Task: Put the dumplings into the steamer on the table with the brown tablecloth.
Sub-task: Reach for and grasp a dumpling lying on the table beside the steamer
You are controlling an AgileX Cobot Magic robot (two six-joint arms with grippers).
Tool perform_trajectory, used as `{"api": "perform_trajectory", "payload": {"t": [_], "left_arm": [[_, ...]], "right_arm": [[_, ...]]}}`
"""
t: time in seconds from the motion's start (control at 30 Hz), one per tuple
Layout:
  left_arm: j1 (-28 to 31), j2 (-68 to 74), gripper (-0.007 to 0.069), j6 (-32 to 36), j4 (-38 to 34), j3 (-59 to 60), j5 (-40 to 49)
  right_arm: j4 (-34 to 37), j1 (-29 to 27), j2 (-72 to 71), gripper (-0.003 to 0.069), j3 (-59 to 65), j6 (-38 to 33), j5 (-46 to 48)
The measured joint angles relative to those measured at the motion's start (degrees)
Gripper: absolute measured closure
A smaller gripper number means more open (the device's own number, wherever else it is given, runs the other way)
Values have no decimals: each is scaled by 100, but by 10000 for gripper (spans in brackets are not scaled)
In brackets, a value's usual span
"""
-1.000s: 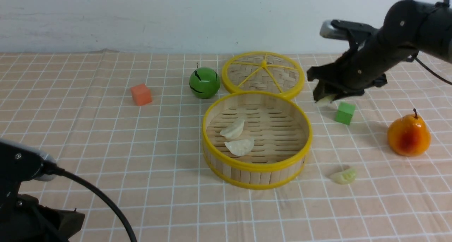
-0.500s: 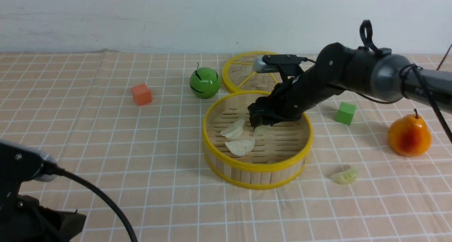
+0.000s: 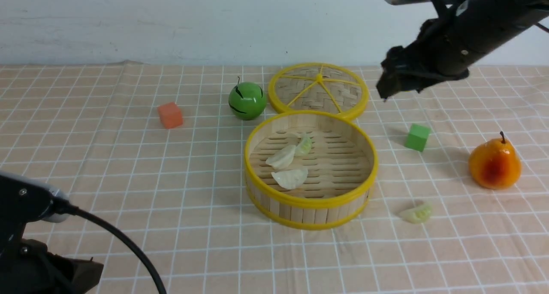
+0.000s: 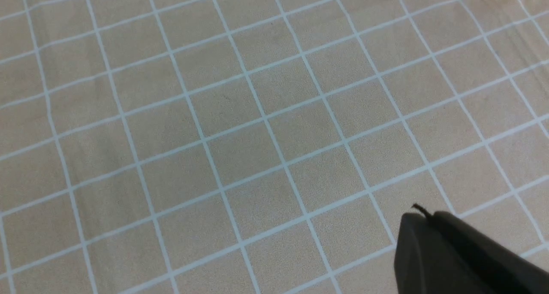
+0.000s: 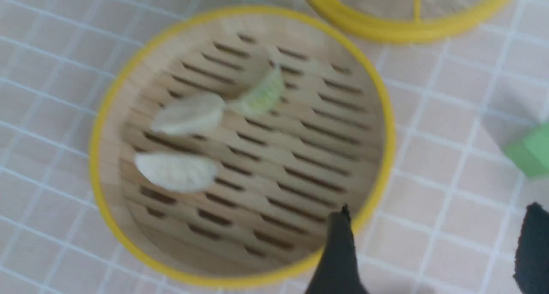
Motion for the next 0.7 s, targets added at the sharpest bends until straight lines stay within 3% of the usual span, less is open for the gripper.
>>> {"api": "perform_trajectory", "payload": {"t": [0.13,0.17,0.43,0.6,0.7], "left_arm": [[0,0,615,0,-42,0,-19],[0,0,613,0,-69,0,-19],[0,0,606,-7,-86,0,-31],[0,0,605,-7,-85,0,-53],[0,0,605,-7,-85,0,-55]], "right_arm": [[-310,-200,68,175,992,463,-144],[-316,-301,130,176,1624,624,-549],[459,-403,379,179,2746,936,-2274],[571,-392,692,216,2818,831,-2227],[664,-392,726,293,2779,423,-2102]]}}
